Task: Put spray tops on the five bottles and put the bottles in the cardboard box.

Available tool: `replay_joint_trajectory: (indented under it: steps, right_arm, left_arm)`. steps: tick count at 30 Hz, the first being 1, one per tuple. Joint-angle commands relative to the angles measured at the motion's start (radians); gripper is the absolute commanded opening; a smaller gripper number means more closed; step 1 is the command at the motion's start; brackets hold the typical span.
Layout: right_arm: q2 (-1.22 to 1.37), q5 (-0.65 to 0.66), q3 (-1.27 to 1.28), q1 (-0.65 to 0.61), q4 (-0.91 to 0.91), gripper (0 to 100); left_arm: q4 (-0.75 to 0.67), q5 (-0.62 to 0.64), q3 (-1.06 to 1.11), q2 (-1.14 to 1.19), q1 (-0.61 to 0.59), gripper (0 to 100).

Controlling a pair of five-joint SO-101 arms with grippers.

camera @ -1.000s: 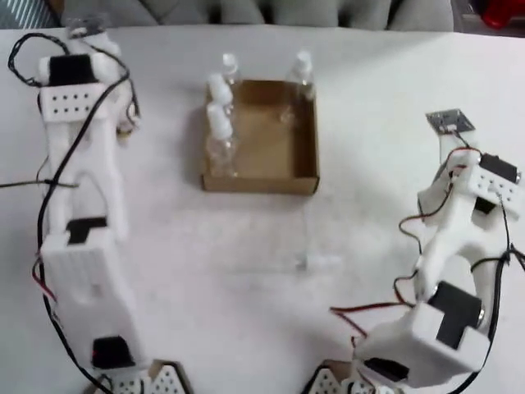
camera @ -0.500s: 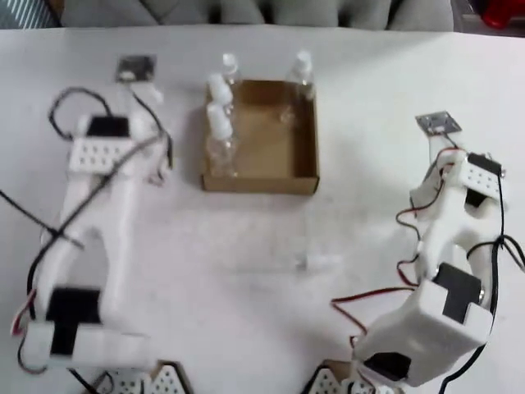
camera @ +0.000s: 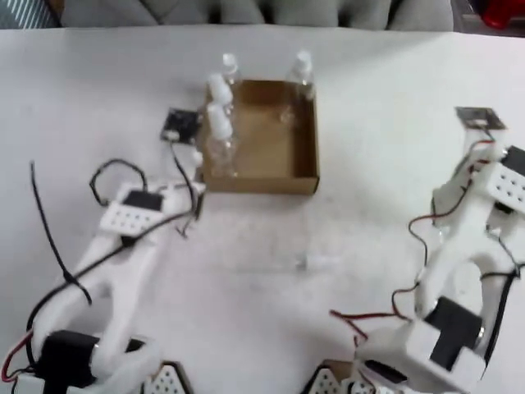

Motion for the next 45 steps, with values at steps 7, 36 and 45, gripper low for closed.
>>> replay_joint_trajectory:
  steps: [7,36,45]
  right_arm:
    - [-0.260,-0.035,0.288,0.031,-0.151,24.1]
    - [0.127,-0.037,0.210,0.038,-0.401,24.1]
    - [0.225,0.029,0.144,0.067,-0.398,23.1]
  left_arm:
    - [-0.273,-0.046,0.098,-0.041,0.033,2]
    - [-0.322,-0.046,0.064,0.051,0.031,2]
    - [-0.322,-0.046,0.063,0.051,0.028,2]
